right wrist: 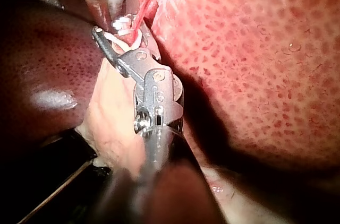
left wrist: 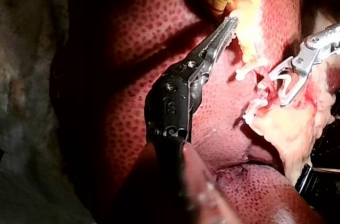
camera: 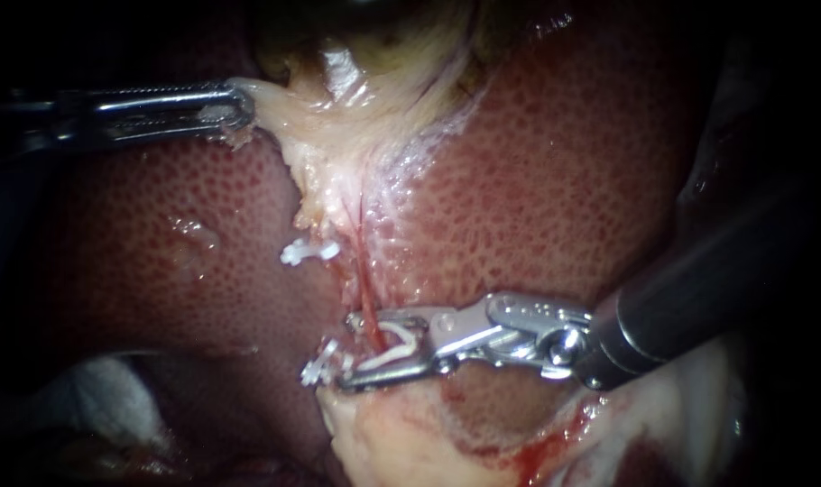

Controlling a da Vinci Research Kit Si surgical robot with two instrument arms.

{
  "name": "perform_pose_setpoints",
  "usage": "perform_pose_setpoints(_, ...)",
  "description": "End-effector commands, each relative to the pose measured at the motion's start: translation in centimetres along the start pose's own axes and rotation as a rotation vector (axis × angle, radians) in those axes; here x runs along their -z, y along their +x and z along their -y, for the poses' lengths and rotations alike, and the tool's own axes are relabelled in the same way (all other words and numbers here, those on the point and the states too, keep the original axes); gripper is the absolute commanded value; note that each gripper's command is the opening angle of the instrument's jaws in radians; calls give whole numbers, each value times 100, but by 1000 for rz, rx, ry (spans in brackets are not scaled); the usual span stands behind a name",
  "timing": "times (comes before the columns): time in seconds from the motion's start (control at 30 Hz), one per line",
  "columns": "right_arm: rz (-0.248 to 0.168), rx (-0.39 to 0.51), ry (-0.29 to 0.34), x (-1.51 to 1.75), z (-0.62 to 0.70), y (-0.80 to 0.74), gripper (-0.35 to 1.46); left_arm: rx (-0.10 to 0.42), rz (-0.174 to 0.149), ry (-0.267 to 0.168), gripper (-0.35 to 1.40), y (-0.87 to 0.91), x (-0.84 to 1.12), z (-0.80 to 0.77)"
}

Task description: Clipping first clip right tube

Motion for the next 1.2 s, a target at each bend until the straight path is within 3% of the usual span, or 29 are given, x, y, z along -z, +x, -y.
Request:
perform_pose_setpoints(0.03, 0, -5, 0, -1, 0, -1, 49, 0, 0, 0, -35, 0, 0, 0)
perform_pose_setpoints(0.4, 14, -72, 13, -1, 0, -14, 37, 0, 0, 0, -35, 0, 0, 0)
perform_pose_setpoints(0.53, 18, -106, 16, 4, 1, -16, 1, 0, 0, 0, -35, 0, 0, 0)
perform_pose_setpoints(0.73, 18, -135, 17, 9, 0, -18, -35, 0, 0, 0, -35, 0, 0, 0)
perform_pose_setpoints(0.9, 11, -223, 5, 12, -1, -20, -35, 0, 0, 0, -35, 0, 0, 0)
perform_pose_setpoints(1.2, 38, -235, 0, 17, 1, -22, -35, -1, 0, 1, -35, 0, 0, 0)
